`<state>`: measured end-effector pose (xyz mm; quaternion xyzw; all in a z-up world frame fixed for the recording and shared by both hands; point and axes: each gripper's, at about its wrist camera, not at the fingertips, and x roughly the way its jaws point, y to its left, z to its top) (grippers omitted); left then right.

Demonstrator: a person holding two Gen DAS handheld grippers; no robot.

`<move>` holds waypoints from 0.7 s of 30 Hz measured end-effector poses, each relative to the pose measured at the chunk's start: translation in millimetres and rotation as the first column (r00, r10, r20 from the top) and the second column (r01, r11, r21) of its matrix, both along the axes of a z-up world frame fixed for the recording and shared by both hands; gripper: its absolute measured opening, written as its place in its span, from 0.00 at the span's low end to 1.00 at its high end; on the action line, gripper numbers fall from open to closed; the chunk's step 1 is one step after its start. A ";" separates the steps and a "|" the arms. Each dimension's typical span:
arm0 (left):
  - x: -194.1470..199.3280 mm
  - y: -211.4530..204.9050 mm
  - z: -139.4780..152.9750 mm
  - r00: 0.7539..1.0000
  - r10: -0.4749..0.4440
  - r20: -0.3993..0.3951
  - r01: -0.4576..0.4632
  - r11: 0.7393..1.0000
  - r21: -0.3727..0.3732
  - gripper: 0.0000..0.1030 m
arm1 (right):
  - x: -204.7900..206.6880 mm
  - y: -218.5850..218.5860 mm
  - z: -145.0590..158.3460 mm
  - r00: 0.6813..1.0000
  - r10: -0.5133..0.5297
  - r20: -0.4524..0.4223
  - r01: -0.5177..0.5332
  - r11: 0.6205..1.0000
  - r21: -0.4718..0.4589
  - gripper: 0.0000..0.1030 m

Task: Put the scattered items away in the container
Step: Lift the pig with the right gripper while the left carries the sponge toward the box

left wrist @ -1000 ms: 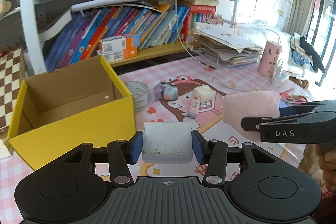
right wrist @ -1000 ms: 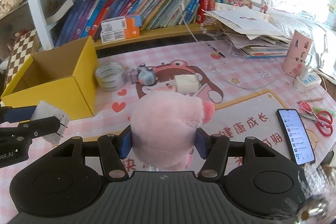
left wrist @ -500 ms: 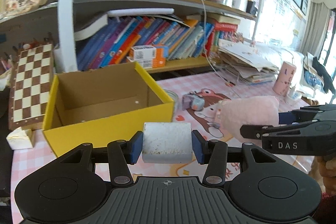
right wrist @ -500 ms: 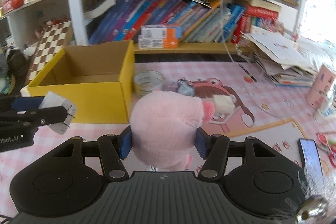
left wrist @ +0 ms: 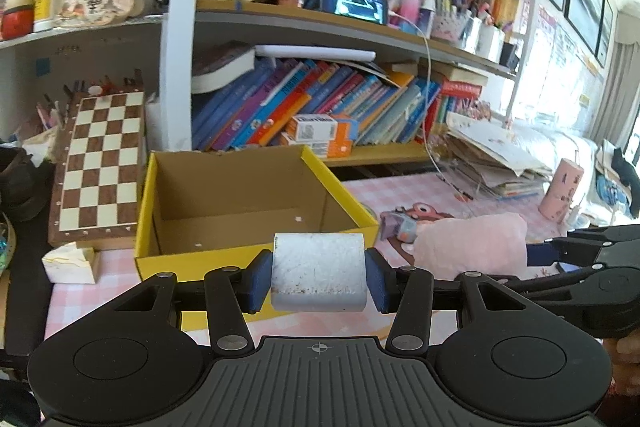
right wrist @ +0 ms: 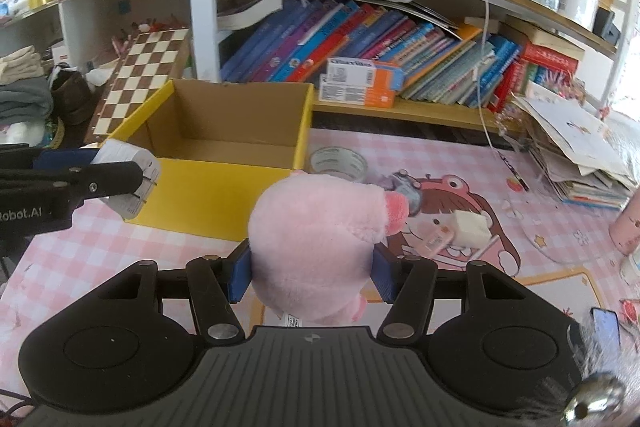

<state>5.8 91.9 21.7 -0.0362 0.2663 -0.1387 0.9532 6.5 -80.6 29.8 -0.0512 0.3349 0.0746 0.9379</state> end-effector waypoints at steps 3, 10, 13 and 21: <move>0.1 4.6 2.1 1.000 0.014 0.008 -0.014 1.000 -0.001 0.46 | 1.5 4.3 0.8 1.000 0.019 0.002 -0.019 1.000 -0.001 0.55; 0.6 16.5 7.6 0.998 0.050 0.025 -0.050 0.999 -0.001 0.46 | 10.7 3.8 8.5 1.000 0.024 0.009 -0.024 0.999 0.025 0.55; 1.3 20.2 10.9 0.997 0.063 0.034 -0.063 0.998 -0.002 0.46 | 17.6 3.0 14.5 1.000 0.027 0.012 -0.027 0.999 0.046 0.55; 6.8 25.4 20.9 0.994 0.087 0.066 -0.087 0.996 -0.008 0.46 | 31.3 13.0 31.2 0.995 0.091 0.050 -0.093 0.995 0.044 0.55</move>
